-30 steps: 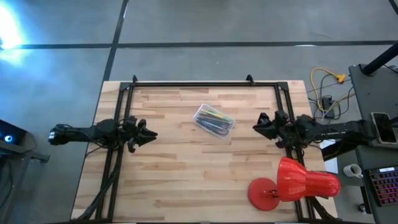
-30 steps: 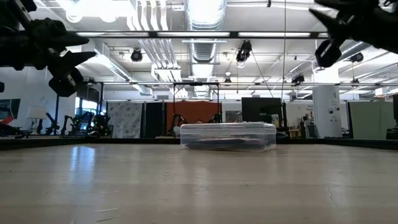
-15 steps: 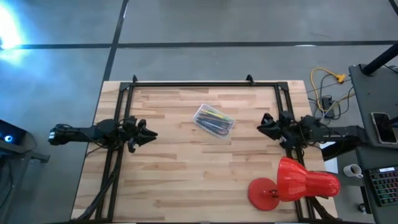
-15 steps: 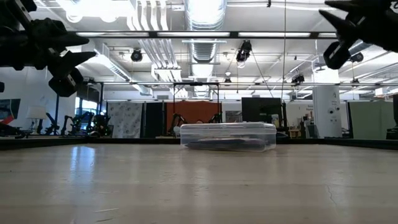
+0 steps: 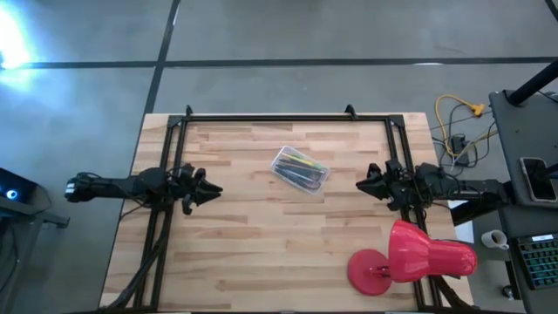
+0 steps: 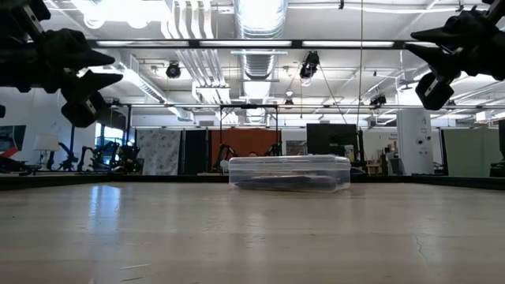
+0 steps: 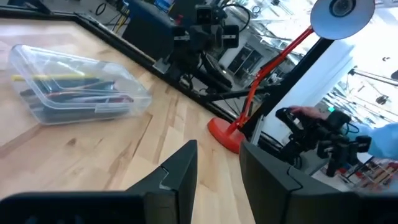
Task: Pick & place school supplies into a supply box
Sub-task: Return to Home Position
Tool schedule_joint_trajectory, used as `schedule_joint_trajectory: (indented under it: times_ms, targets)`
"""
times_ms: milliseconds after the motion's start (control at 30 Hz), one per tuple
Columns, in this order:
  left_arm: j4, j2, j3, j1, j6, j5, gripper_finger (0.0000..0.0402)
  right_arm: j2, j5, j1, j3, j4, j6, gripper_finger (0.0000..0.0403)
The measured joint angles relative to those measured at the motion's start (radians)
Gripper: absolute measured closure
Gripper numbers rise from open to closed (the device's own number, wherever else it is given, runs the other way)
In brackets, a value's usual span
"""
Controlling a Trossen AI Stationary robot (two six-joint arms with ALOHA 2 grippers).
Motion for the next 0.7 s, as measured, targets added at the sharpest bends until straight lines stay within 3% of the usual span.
schedule_joint_trajectory:
  times_ms: [600, 700]
  targets:
    - [0.003, 0.205, 0.000, 0.000, 0.000, 0.000, 0.0297, 0.000, 0.001, 0.000, 0.000, -0.011, -0.007, 0.0344]
    - [0.003, 0.238, 0.000, 0.000, 0.000, 0.000, 0.0297, 0.000, 0.001, 0.000, 0.000, -0.020, -0.171, 0.0344]
